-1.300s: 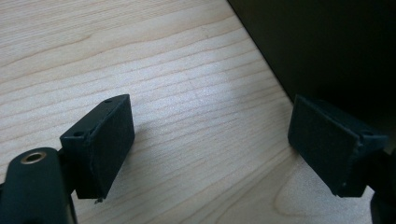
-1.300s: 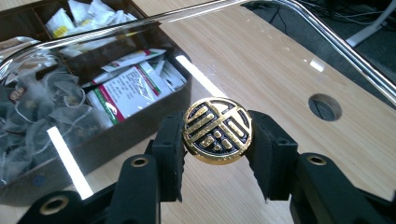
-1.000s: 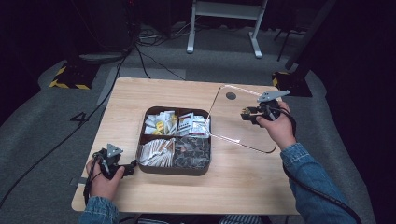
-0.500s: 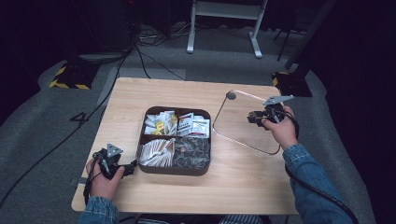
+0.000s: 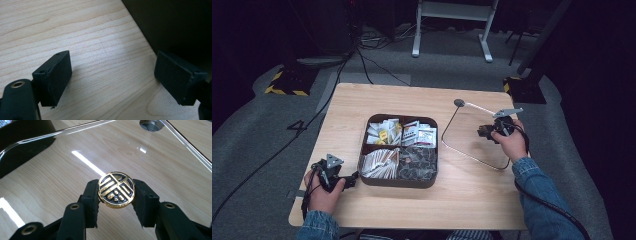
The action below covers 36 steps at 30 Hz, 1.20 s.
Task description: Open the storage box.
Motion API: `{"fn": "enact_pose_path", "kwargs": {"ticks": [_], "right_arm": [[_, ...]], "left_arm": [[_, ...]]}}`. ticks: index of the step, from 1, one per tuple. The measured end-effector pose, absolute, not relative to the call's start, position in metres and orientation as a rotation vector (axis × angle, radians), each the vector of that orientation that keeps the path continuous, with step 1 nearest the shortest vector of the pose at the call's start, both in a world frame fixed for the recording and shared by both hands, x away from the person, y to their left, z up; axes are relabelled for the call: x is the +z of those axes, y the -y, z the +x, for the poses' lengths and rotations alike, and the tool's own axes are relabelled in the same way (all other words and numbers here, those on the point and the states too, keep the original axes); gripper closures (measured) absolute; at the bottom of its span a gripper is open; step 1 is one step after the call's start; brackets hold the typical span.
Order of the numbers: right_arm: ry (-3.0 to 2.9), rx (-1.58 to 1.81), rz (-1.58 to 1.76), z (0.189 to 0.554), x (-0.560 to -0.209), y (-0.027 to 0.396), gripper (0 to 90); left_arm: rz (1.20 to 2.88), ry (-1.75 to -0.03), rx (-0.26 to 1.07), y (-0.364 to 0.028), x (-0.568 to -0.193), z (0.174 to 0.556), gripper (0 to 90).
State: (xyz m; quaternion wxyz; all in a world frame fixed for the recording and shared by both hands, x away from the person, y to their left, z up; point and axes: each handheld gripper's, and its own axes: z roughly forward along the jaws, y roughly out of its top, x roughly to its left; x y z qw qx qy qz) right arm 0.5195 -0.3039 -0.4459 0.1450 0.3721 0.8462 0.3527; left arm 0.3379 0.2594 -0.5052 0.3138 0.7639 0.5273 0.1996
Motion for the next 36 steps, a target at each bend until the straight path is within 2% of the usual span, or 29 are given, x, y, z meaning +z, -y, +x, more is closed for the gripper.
{"fn": "enact_pose_path", "kwargs": {"ticks": [30, 32, 36], "right_arm": [[-2.421, 1.002, 1.181, 0.523, -0.484, 0.316, 58.1], [-2.408, 1.043, 1.201, 0.523, -0.484, 0.316, 49.7], [-2.382, 1.089, 1.199, 0.521, -0.480, 0.313, 40.9]], "left_arm": [[2.014, -1.390, 0.526, -0.259, -0.505, 0.338, 15.2], [2.014, -1.390, 0.526, -0.259, -0.505, 0.338, 15.2], [2.014, -1.390, 0.526, -0.259, -0.505, 0.338, 15.2]]}}
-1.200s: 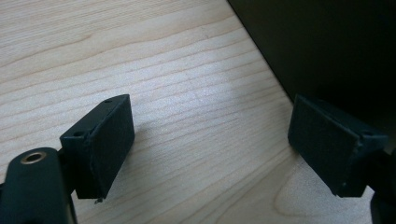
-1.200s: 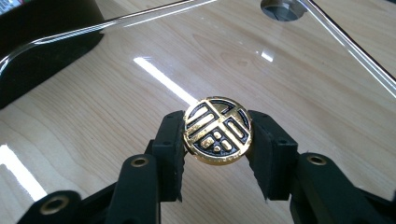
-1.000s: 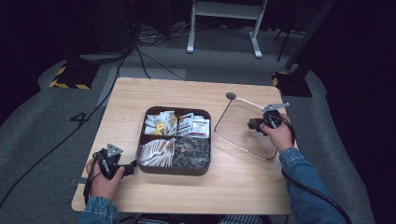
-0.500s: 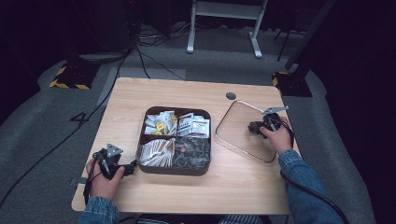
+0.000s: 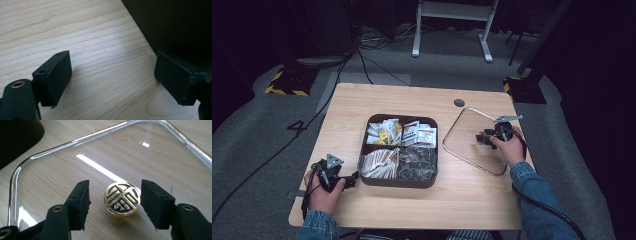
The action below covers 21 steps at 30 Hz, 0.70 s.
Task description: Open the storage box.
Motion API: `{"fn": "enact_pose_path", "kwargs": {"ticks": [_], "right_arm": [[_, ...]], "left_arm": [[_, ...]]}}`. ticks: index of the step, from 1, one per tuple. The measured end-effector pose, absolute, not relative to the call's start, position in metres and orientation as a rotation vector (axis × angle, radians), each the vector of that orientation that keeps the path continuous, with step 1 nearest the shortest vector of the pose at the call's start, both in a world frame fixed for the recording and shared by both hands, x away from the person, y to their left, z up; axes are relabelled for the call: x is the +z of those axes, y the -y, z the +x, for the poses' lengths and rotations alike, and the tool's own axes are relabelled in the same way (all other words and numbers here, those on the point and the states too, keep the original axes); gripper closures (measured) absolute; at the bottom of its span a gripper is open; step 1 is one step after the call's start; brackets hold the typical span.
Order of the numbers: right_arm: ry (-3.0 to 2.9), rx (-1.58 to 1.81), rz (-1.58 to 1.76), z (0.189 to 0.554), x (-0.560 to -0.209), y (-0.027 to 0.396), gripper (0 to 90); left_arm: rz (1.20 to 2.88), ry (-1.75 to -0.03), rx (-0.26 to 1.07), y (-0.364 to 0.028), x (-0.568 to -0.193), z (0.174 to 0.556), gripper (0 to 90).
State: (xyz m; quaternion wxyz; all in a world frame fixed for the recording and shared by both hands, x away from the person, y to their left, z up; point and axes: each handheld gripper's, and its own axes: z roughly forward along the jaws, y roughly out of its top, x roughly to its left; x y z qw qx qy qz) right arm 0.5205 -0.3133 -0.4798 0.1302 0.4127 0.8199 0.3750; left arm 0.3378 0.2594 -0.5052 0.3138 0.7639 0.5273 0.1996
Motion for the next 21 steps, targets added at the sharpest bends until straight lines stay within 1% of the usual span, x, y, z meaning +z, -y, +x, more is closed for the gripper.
{"fn": "enact_pose_path", "kwargs": {"ticks": [4, 10, 14, 16, 17, 19, 20, 21], "right_arm": [[-2.329, 1.127, 1.172, 0.514, -0.471, 0.311, 37.0], [-2.272, 1.303, 1.151, 0.491, -0.462, 0.310, 37.0], [-2.301, 1.363, 1.118, 0.469, -0.464, 0.306, 37.4], [-2.296, 1.418, 1.115, 0.458, -0.469, 0.304, 39.8], [-2.333, 1.388, 1.119, 0.455, -0.472, 0.301, 37.7], [-2.379, 1.341, 1.070, 0.450, -0.472, 0.296, 39.7], [-2.378, 1.351, 1.074, 0.447, -0.472, 0.293, 39.9], [-2.398, 1.365, 1.067, 0.443, -0.471, 0.289, 43.0]], "left_arm": [[2.014, -1.390, 0.527, -0.259, -0.505, 0.338, 15.2], [2.007, -1.399, 0.534, -0.258, -0.505, 0.337, 15.8], [2.010, -1.397, 0.531, -0.258, -0.505, 0.336, 15.8], [2.022, -1.411, 0.522, -0.259, -0.503, 0.333, 16.2], [2.034, -1.422, 0.516, -0.259, -0.501, 0.333, 17.2], [2.034, -1.432, 0.526, -0.259, -0.497, 0.332, 20.6], [2.019, -1.433, 0.517, -0.260, -0.495, 0.332, 20.7], [2.002, -1.435, 0.509, -0.261, -0.492, 0.332, 20.8]]}}
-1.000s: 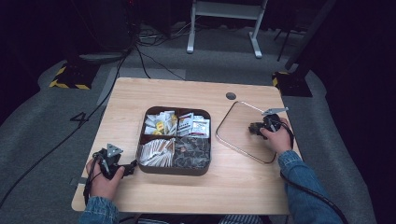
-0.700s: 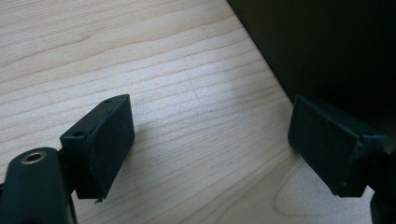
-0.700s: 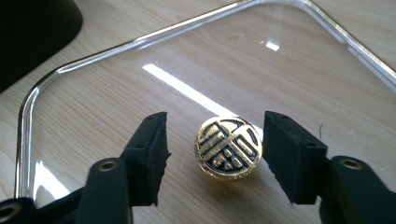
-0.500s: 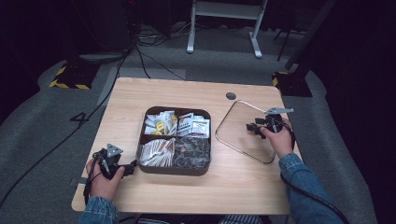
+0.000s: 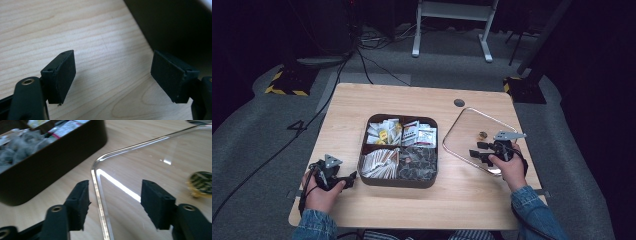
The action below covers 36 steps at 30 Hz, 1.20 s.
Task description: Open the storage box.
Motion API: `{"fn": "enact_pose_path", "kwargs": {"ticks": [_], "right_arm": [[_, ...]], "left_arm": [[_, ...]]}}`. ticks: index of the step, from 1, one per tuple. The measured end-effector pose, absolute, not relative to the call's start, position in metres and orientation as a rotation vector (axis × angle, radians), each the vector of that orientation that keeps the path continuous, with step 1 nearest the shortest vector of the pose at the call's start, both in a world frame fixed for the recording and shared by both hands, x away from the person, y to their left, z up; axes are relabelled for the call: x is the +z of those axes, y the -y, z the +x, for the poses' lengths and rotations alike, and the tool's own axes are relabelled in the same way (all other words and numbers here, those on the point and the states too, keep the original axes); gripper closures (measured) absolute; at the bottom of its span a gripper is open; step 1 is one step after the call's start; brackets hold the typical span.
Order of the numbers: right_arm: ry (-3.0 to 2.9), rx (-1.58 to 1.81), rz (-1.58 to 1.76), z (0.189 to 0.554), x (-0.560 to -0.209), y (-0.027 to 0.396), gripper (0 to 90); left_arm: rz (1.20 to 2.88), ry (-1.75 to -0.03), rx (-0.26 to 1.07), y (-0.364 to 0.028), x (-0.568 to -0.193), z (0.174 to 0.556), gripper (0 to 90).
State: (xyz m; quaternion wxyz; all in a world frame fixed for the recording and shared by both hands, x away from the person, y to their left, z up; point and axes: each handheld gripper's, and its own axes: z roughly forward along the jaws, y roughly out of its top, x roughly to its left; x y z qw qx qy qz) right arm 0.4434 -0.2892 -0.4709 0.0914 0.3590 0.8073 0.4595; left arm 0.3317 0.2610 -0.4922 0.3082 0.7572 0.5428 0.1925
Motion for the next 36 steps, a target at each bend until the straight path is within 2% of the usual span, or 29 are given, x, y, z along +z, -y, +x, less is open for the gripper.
{"fn": "enact_pose_path", "kwargs": {"ticks": [4, 5, 18, 28, 36], "right_arm": [[-2.479, 1.335, 0.984, 0.433, -0.472, 0.279, 57.6], [-2.494, 1.333, 0.971, 0.431, -0.473, 0.277, 58.5], [-2.552, 1.236, 0.864, 0.412, -0.495, 0.258, 58.0], [-2.531, 1.171, 0.776, 0.408, -0.504, 0.250, 47.6], [-2.529, 1.169, 0.772, 0.409, -0.504, 0.247, 45.9]], "left_arm": [[1.913, -1.463, 0.422, -0.265, -0.486, 0.333, 24.6], [1.893, -1.466, 0.409, -0.266, -0.484, 0.333, 25.3], [1.765, -1.475, 0.545, -0.272, -0.473, 0.334, 29.9], [1.746, -1.455, 0.617, -0.267, -0.468, 0.333, 29.5], [1.719, -1.434, 0.642, -0.262, -0.457, 0.331, 28.6]]}}
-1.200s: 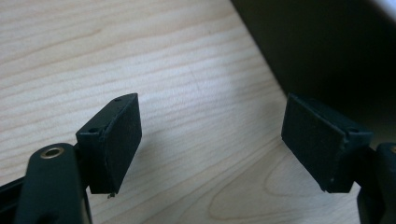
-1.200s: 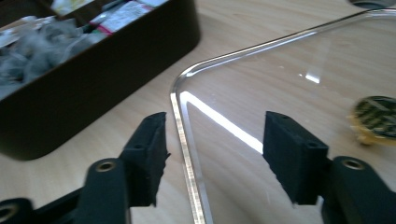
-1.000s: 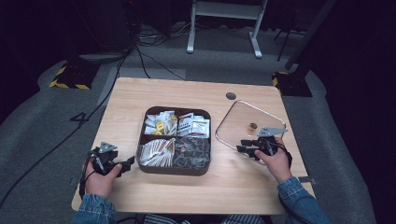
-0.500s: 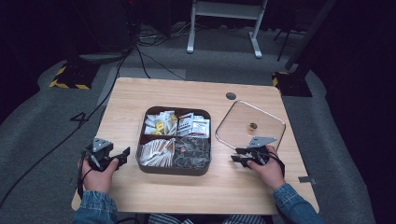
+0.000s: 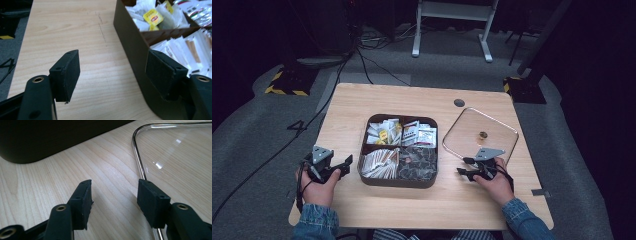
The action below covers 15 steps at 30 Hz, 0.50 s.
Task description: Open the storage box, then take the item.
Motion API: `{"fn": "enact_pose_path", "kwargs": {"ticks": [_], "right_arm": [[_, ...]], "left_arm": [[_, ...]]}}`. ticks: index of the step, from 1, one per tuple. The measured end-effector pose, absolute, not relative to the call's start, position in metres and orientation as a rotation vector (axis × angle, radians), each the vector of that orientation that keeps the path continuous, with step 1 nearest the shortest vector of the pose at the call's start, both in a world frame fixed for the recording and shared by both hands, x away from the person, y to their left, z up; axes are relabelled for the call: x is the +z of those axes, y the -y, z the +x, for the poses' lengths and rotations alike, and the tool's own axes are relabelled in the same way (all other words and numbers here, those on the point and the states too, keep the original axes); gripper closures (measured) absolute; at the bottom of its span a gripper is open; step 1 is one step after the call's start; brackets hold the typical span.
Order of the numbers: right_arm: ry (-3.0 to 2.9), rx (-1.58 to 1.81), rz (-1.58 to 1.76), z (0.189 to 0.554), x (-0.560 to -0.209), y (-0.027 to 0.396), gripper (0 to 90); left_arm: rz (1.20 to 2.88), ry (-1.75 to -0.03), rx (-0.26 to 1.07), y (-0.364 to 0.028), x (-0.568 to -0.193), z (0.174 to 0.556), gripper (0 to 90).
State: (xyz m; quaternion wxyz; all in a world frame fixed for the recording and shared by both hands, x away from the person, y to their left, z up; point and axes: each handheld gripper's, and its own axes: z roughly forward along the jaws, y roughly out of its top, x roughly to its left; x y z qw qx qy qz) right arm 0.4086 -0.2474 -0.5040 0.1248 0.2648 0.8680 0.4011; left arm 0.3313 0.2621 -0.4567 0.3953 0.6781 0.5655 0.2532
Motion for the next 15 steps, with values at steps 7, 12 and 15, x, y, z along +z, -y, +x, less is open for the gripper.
{"fn": "enact_pose_path", "kwargs": {"ticks": [7, 12, 15], "right_arm": [[-2.529, 1.170, 0.771, 0.409, -0.504, 0.247, 45.9], [-2.529, 1.170, 0.771, 0.409, -0.504, 0.247, 46.0], [-2.529, 1.169, 0.771, 0.409, -0.504, 0.247, 45.9]], "left_arm": [[1.734, -1.372, 0.663, -0.244, -0.440, 0.338, 25.3], [1.751, -1.321, 0.657, -0.231, -0.432, 0.334, 25.9], [1.760, -1.289, 0.633, -0.225, -0.429, 0.331, 27.7]]}}
